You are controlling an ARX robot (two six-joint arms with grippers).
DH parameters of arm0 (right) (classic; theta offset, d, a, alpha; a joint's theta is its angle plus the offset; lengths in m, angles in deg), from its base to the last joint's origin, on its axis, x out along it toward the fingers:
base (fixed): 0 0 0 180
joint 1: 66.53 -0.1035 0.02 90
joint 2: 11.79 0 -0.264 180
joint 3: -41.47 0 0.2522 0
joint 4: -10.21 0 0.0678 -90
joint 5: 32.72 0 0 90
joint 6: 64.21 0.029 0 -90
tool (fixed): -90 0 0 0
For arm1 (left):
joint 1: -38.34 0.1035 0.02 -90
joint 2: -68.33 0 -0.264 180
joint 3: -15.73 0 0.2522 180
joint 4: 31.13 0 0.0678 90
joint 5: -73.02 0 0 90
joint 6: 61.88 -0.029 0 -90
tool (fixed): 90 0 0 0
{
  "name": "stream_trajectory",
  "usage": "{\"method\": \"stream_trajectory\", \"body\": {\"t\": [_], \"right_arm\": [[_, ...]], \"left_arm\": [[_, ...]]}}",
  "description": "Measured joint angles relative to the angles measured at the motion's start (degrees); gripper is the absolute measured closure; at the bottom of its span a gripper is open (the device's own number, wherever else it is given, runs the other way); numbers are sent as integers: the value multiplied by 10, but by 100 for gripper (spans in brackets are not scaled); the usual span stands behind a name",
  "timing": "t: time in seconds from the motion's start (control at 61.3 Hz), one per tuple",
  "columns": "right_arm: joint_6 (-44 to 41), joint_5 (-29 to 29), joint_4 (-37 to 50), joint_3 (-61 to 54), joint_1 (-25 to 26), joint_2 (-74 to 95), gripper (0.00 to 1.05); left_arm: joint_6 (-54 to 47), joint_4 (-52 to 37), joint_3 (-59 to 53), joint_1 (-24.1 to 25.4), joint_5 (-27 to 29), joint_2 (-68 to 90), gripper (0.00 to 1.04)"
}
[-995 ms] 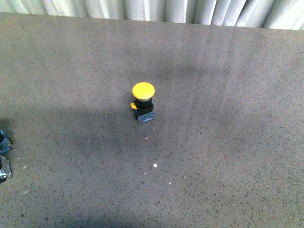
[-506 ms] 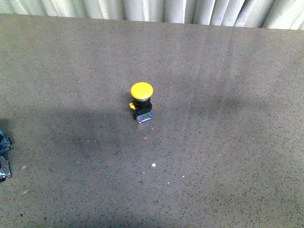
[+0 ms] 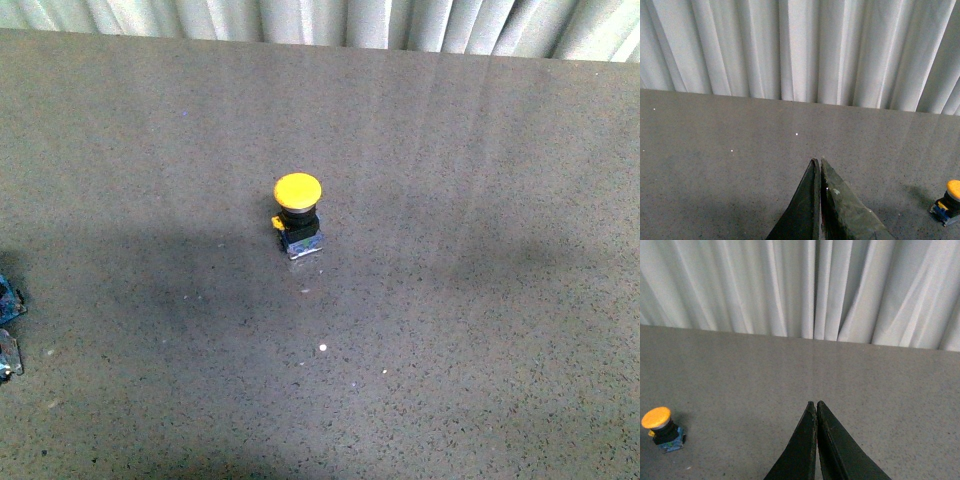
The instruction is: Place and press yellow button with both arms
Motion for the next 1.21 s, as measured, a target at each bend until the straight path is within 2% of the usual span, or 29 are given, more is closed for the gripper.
{"method": "stream_trajectory", "body": {"t": [0.065, 0.62, 1.207], "right_arm": [[0, 3, 0, -12, 0, -8, 103], [0, 3, -200, -16, 1, -224, 103], [0, 3, -329, -16, 1, -354, 103]], "left_arm": [[0, 0, 0, 0, 0, 0, 103], [0, 0, 0, 0, 0, 0, 103], [0, 0, 0, 0, 0, 0, 103]]}}
